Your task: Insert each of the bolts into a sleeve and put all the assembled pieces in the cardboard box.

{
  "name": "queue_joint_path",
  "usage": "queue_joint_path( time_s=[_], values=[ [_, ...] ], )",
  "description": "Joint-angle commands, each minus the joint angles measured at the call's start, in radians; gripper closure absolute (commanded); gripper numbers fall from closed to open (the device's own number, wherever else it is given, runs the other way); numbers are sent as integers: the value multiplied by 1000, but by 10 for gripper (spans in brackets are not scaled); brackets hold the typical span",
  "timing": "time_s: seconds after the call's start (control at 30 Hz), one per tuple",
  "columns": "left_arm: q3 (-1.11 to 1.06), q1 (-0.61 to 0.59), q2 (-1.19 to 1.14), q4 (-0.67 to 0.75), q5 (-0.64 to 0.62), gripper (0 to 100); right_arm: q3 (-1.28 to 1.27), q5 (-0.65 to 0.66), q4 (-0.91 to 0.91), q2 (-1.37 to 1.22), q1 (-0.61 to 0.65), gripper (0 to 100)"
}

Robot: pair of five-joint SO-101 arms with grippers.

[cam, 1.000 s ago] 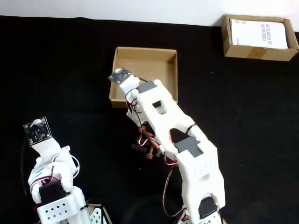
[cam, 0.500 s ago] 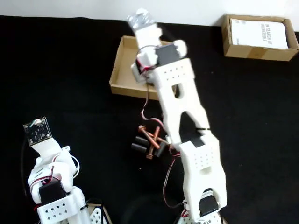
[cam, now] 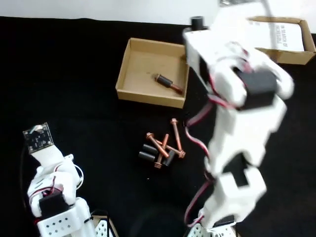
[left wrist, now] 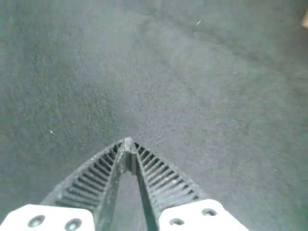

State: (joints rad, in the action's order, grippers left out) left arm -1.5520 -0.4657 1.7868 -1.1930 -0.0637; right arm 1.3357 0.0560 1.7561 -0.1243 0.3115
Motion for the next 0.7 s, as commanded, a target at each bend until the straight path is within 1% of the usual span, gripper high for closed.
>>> queue_joint_path(
  time_s=[0.0, 0.07, 0.13, 0.2, 0.27, 0.37, 0.43, 0.5, 0.53, 0.6, 0.67],
  values=[
    [176, 93, -7, -100, 2, 990, -232, 12, 12, 298, -7, 993],
    [245, 145, -21, -137, 3, 990, -421, 20, 10, 447, -8, 993],
    [300, 176, -77, -144, 5, 990, -611, 18, 10, 595, -8, 993],
    [366, 189, -182, -141, 5, 990, -797, 17, 5, 728, -13, 993],
    [469, 189, -328, -144, 5, 990, -970, 15, -4, 845, -65, 993],
    [670, 216, -599, -196, 2, 990, -1234, 15, -119, 1000, -191, 993],
    [817, 248, -774, -273, -3, 990, -1403, 15, -236, 1093, -305, 993],
    [947, 308, -929, -367, -5, 991, -1572, 18, -374, 1182, -426, 993],
    [1009, 341, -997, -411, -21, 991, -1655, 20, -444, 1228, -484, 993],
    [1129, 418, -1107, -506, -101, 991, -1821, 23, -579, 1313, -596, 993],
    [1234, 513, -1205, -554, -186, 990, -1979, 29, -699, 1394, -684, 993]
  ],
)
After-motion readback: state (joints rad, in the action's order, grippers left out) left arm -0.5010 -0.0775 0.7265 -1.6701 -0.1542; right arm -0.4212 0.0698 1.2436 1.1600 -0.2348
